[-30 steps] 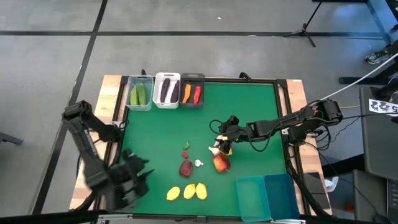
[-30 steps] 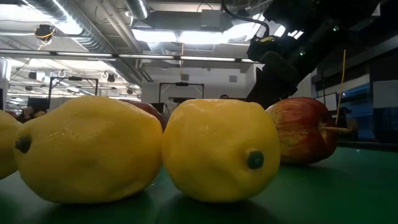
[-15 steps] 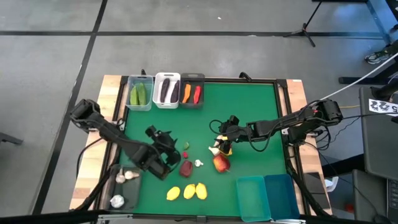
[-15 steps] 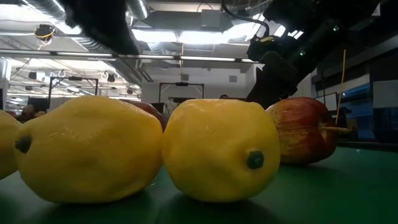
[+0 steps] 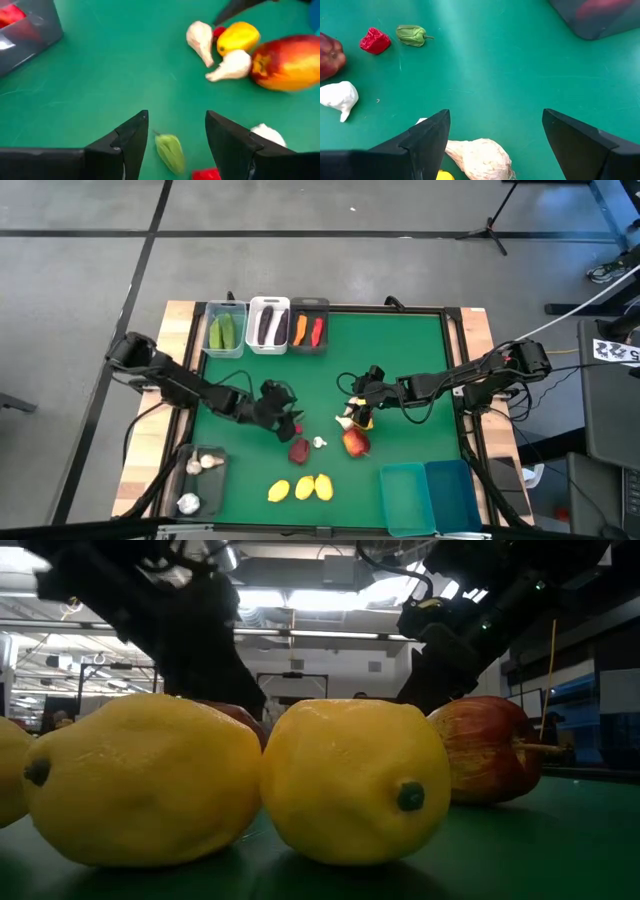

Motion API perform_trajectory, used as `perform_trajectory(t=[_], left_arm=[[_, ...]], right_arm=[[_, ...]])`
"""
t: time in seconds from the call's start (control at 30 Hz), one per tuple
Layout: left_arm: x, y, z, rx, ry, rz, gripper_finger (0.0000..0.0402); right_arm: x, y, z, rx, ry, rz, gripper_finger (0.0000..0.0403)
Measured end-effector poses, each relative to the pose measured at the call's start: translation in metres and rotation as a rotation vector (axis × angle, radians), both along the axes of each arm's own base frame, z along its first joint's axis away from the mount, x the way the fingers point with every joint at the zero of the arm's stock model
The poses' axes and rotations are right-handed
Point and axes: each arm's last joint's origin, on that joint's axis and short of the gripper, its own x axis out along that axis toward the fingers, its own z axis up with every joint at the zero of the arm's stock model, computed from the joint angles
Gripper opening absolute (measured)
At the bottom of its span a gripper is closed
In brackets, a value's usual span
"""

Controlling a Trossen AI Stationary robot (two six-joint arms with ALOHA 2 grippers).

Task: Sort produce into baskets
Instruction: Put the green chili pepper into the top black bin

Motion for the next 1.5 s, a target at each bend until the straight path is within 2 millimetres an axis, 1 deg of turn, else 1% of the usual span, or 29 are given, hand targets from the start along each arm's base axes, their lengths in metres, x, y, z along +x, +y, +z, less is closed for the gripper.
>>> perform_trajectory(t=[0.1,0.2,0.37,0.63,0.83,1.13,1.37,1.5], left_arm=[[-0.001,0.014,-0.006,-0.012,0.000,0.033,0.0193],[0.000,0.018,-0.009,-0.036,0.010,0.042,0.0193],[0.008,0.010,-0.016,-0.031,0.034,0.020,0.0193],[0.025,-0.008,-0.039,-0.015,0.104,-0.020,0.0193],[0.027,-0.010,-0.050,-0.044,0.131,0.014,0.0193],[0.022,-0.009,-0.050,-0.058,0.172,0.038,0.0193],[0.011,-0.006,-0.037,-0.042,0.215,0.058,0.0193],[0.011,-0.006,-0.029,-0.036,0.186,0.067,0.0193]], right_arm=[[0.000,0.000,0.000,-0.002,0.000,-0.002,0.0317],[0.000,0.000,0.000,-0.002,0.001,-0.002,0.0317],[0.000,0.000,0.000,-0.003,0.000,-0.003,0.0317],[0.000,0.000,0.000,-0.003,0.000,-0.003,0.0317],[0.000,0.000,0.000,-0.003,0.000,-0.004,0.0317],[0.000,0.000,0.000,-0.002,0.002,-0.002,0.0317],[0.000,0.000,0.000,-0.002,0.005,-0.002,0.0317],[0.000,0.000,0.000,-0.003,0.004,0.000,0.0317]])
